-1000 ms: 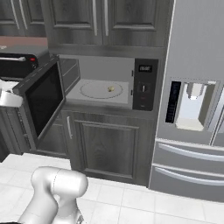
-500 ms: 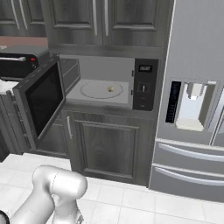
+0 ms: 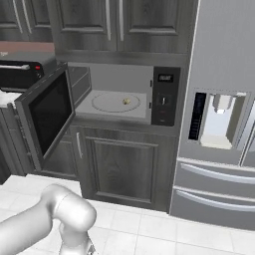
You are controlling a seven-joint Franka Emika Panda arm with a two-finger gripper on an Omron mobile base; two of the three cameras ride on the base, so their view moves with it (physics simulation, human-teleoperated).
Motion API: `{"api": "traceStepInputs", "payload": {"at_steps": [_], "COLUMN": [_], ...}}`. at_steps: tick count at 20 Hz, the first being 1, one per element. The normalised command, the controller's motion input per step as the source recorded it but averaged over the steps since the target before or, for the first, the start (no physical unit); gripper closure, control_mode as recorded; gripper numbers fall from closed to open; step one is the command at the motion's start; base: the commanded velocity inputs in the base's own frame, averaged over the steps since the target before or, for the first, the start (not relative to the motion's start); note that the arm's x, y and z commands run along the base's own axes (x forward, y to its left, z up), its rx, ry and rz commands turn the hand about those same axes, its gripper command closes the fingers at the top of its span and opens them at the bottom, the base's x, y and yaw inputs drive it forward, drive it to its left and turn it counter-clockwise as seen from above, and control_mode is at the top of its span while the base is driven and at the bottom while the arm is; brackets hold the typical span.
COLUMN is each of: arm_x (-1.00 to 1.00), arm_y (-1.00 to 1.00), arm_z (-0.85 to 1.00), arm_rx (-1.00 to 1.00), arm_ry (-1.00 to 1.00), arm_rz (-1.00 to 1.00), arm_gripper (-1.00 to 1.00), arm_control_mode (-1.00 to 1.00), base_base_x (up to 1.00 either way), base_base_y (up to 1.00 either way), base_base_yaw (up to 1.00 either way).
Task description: Close the microwave door.
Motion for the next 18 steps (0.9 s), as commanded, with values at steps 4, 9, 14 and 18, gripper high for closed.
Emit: {"api": "traceStepInputs", "payload": {"at_steps": [4,9,14,18], "arm_x": [0.83,0.62,0.31,-0.02], "arm_y": [-0.02,-0.01,-0.11,-0.46], "arm_z": [-0.46,-0.32,-0.04,0.0], "arm_rx": [-0.03,-0.06,-0.05,-0.01], "arm_ry": [0.0,-0.01,-0.02,0.0], "arm_rz": [-0.07,0.0,0.0,0.0], "arm_gripper": [-1.0,-1.0,-1.0,-1.0], "arm_control_mode": [-1.0,-1.0,-1.0,-1.0], "base_base_x": [0.0,0.0,0.0,0.0], "base_base_y": [0.0,0.0,0.0,0.0], "base_base_yaw": [0.0,0.0,0.0,0.0]}}
